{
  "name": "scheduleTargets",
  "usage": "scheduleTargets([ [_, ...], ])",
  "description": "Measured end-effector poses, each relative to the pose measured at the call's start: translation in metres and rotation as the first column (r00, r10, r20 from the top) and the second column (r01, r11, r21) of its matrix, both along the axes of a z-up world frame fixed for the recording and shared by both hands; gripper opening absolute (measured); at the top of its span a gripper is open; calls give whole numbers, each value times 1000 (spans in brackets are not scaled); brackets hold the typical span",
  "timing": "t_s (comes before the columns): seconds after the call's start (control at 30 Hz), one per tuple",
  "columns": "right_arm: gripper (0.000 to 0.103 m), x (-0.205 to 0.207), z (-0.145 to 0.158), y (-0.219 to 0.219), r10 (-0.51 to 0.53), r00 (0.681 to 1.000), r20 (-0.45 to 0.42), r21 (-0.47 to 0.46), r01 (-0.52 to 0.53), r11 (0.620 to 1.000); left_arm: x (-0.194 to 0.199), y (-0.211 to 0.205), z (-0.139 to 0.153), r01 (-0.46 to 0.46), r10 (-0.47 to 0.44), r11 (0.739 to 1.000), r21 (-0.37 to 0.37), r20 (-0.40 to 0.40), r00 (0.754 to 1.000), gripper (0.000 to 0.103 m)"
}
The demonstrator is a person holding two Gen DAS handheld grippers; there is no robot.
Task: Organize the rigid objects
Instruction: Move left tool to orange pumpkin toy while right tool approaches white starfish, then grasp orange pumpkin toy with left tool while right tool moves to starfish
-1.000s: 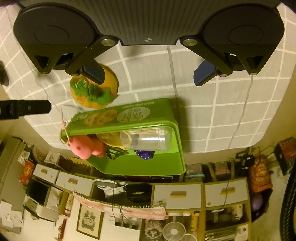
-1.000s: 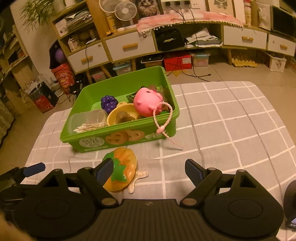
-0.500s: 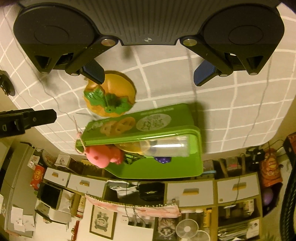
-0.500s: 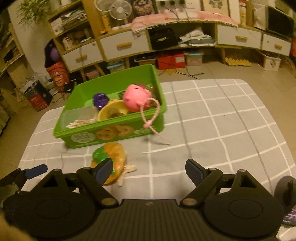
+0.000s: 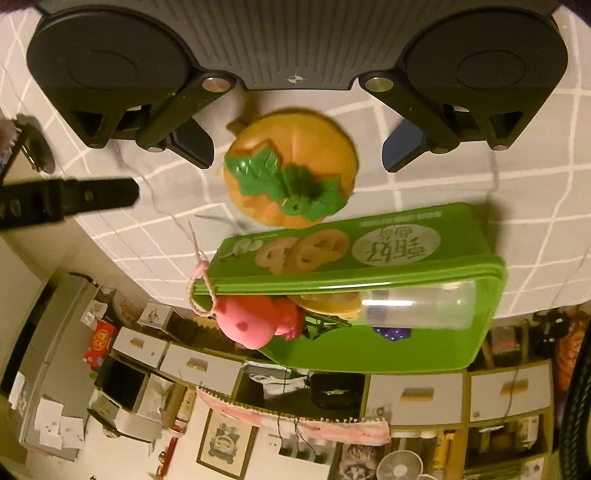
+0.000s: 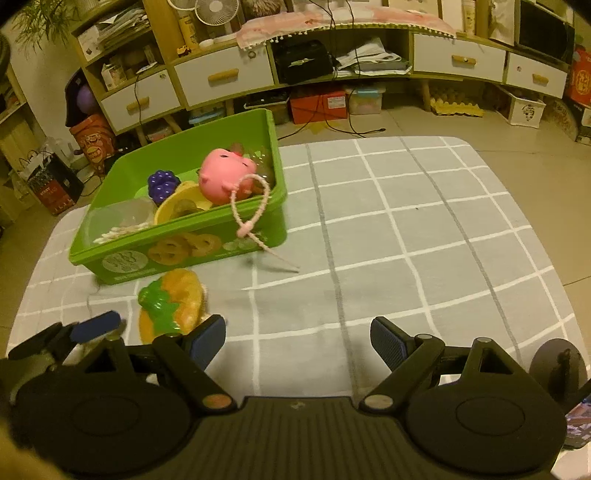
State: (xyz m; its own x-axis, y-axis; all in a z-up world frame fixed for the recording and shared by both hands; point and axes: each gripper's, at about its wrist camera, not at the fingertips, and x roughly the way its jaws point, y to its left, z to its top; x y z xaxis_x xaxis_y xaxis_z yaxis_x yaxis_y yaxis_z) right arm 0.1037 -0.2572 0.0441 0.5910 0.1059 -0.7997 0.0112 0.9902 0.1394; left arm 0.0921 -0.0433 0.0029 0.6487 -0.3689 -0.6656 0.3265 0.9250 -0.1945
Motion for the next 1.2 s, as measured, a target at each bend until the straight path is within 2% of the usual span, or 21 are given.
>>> scheduleTargets([
  [0.3, 63, 2, -5, -10, -12, 1000, -23, -12, 12, 1000, 13, -12, -2, -18, 18, 1000, 7, -10, 1000, 87],
  [0.43, 63, 3, -7, -9, -9, 999, -32, 2, 9, 1000, 14, -10, -2, -31, 31, 999, -6, -13, 999, 86],
  [0.6, 63, 3, -8, -5, 6, 999, -35, -3, -6, 1000, 9, -8, 5, -21, 22, 1000, -16, 20, 1000, 77],
  [0.73, 63, 3, -11, -2, 16, 999, -41, -10, -16, 1000, 11, -7, 9, -12, 12, 1000, -8, 7, 1000, 77],
  [0.93, 63, 3, -14, 1, 21, 999, -48, -12, -22, 1000, 10, 3, 12, -45, 45, 999, -22, 5, 999, 77],
  [1.2, 63, 6, -17, 15, 58, 997, -55, -15, -59, 998, 1, 24, 21, -46, 44, 998, 48, 44, 998, 77],
])
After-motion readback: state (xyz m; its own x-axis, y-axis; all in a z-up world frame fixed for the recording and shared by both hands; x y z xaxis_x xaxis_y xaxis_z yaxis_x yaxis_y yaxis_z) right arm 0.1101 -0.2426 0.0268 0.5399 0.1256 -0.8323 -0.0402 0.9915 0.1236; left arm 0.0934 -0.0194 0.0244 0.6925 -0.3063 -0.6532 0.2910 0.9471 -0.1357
